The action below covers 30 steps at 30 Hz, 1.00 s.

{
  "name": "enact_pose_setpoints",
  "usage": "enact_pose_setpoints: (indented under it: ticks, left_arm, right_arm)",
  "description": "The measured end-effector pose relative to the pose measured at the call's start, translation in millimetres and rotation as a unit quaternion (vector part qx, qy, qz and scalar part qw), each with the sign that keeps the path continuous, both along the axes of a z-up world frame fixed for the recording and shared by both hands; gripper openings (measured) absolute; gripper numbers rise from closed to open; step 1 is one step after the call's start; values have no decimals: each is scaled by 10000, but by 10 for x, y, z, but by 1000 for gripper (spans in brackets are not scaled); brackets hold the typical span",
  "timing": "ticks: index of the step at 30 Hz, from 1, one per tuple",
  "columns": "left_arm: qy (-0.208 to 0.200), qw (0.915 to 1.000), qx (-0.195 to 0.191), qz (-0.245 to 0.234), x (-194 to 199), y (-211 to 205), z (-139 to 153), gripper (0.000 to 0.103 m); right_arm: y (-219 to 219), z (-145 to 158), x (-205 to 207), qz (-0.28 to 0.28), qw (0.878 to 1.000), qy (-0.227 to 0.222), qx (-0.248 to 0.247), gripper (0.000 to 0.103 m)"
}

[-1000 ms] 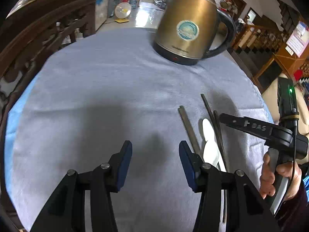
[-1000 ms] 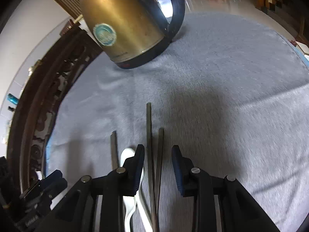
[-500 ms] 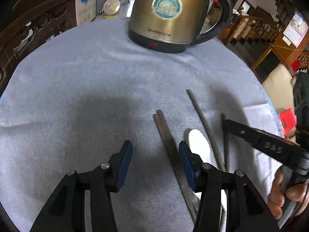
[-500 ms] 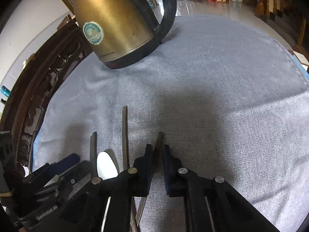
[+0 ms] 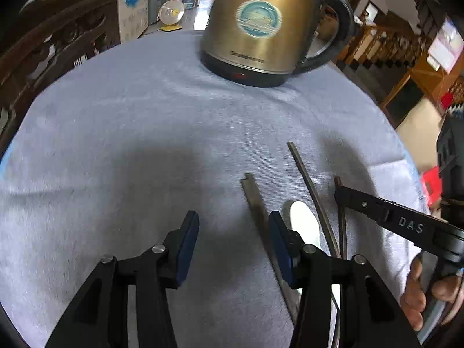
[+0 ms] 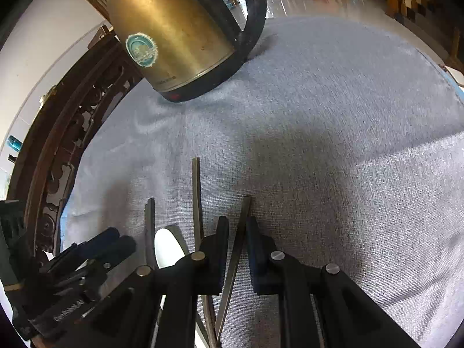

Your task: Organize utensils

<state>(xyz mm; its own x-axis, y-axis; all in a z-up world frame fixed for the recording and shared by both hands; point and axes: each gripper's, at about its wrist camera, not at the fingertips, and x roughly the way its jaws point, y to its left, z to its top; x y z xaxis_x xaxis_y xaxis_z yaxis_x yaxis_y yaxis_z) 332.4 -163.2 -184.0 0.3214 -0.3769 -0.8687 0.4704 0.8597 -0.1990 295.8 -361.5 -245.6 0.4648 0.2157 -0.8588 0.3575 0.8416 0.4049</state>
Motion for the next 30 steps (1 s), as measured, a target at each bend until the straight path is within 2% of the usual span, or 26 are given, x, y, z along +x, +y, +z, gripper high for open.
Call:
enact_pose_setpoints:
  ticks: [2,4,9,16,18,20,22,25,28,30]
  left_arm:
    - [-17,9998,172,-102,-3,-134,-61,51]
    - [-332,9976,587,-129,-35,-254,-90,53]
    - [-377,9962,768,-168,-36,-280,-81,53]
    - [-257,9955,895,-199,-77,212,-94,53]
    - [-158,9963,819,-186,-87,364,-95,53]
    - [40,9987,512,-71,-78,546,-66,53]
    - [155,9993,203,261,-77,754,-23,53]
    - [298,9984,128,464,-94,840,-67,51]
    - [335,9985,110,417,-117,764,-70,38]
    - [332,9985,93,417,-103,686,-65,35]
  right_arm:
    - [-19,-8,-6,-3,10000,2,45,15]
    - [-26,-13,-4,0,10000,2,58,15]
    - [-40,-15,-28,-14,10000,-46,88,15]
    - [-30,33,-93,143,9998,-124,-32,16]
    - [-9,47,-89,200,9997,-99,-60,16]
    - [10,51,-74,221,9997,-30,-96,16]
    - [17,38,-58,226,9997,44,-111,16]
    - [60,15,-30,268,9993,137,-205,16]
    - [107,25,-4,335,9987,170,-347,16]
    - [156,33,13,423,9979,175,-463,14]
